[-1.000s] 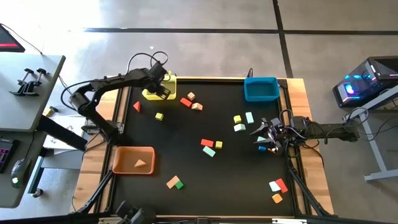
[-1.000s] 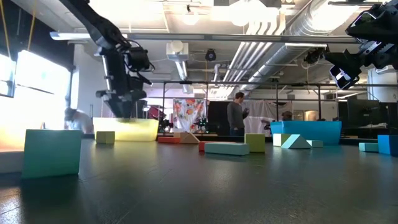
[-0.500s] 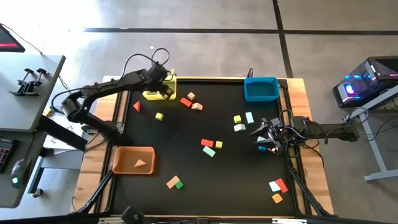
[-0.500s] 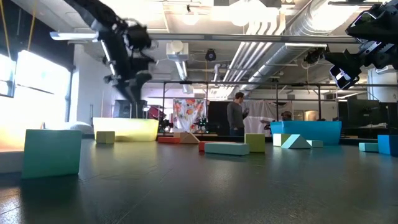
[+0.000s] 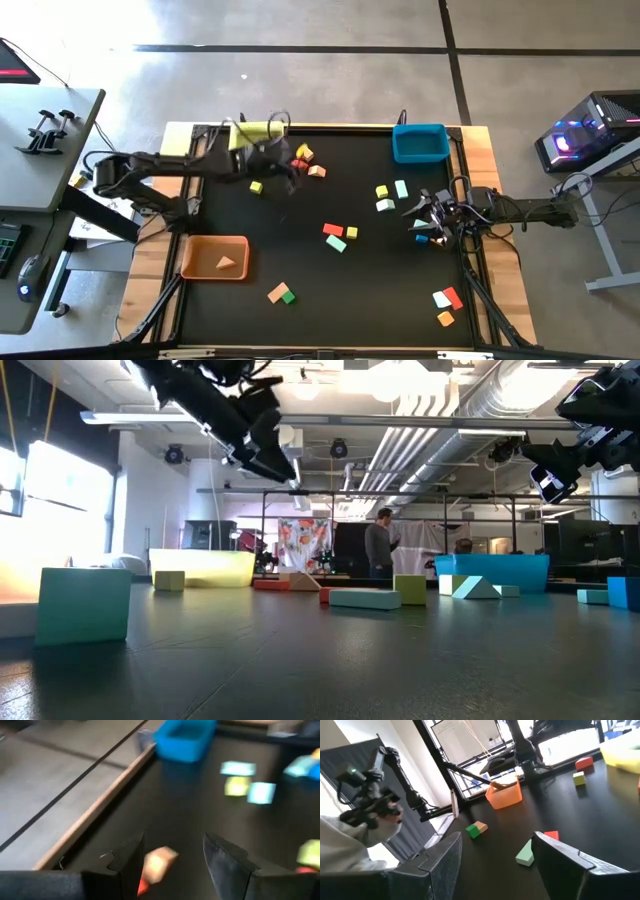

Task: Sort blocks by size
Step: Put the yellow wooden block into the blue bin

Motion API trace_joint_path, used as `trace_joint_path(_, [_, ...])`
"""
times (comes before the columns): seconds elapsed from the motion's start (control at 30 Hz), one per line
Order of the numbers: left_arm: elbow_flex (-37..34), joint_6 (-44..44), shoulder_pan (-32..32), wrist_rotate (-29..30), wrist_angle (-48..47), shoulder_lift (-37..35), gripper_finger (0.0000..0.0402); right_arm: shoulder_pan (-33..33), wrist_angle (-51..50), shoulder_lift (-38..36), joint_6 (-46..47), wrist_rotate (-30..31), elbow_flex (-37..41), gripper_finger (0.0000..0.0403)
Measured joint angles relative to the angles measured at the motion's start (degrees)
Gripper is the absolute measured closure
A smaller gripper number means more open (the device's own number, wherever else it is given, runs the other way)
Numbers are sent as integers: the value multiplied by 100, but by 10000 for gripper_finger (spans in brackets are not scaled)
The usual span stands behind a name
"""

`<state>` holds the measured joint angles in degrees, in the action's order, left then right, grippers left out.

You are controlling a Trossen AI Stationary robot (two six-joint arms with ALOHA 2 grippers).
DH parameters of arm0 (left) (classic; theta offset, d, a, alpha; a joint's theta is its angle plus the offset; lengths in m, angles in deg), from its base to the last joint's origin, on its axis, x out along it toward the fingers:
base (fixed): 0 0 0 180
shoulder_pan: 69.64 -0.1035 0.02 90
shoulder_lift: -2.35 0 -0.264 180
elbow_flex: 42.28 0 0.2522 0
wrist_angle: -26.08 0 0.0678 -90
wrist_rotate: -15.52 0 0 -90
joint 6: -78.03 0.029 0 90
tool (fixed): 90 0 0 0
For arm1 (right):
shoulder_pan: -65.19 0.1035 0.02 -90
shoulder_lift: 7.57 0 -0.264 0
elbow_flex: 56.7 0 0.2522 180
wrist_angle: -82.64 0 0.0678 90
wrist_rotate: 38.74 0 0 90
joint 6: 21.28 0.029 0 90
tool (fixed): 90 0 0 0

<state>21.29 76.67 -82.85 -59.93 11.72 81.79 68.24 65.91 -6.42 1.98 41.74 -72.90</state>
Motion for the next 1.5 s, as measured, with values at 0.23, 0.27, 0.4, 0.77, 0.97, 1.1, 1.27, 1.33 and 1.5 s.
trace_joint_path(0.23, [-911,-95,1014,-46,1672,0,213,0,-9,2,-397,42,0,166])
trace_joint_path(0.27, [-1010,-95,1128,-40,1840,0,213,2,-5,2,-376,42,0,166])
trace_joint_path(0.4, [-1243,-195,1483,123,2169,0,213,0,281,2,-382,156,0,166])
trace_joint_path(0.77, [-1418,348,1543,820,2499,0,213,0,2331,0,-399,1878,0,166])
trace_joint_path(0.97, [-1418,818,1015,821,2694,1,213,0,2365,87,-426,2939,0,166])
trace_joint_path(1.1, [-1418,904,664,824,3051,2,213,-46,2631,519,-399,3384,0,166])
trace_joint_path(1.27, [-1418,889,410,821,3388,2,213,-238,3374,1336,-545,3370,0,166])
trace_joint_path(1.33, [-1418,802,394,820,3401,2,213,-314,3518,1704,-587,3371,0,166])
trace_joint_path(1.5, [-1418,387,600,816,3350,4,213,-522,3977,2645,-570,3358,0,166])
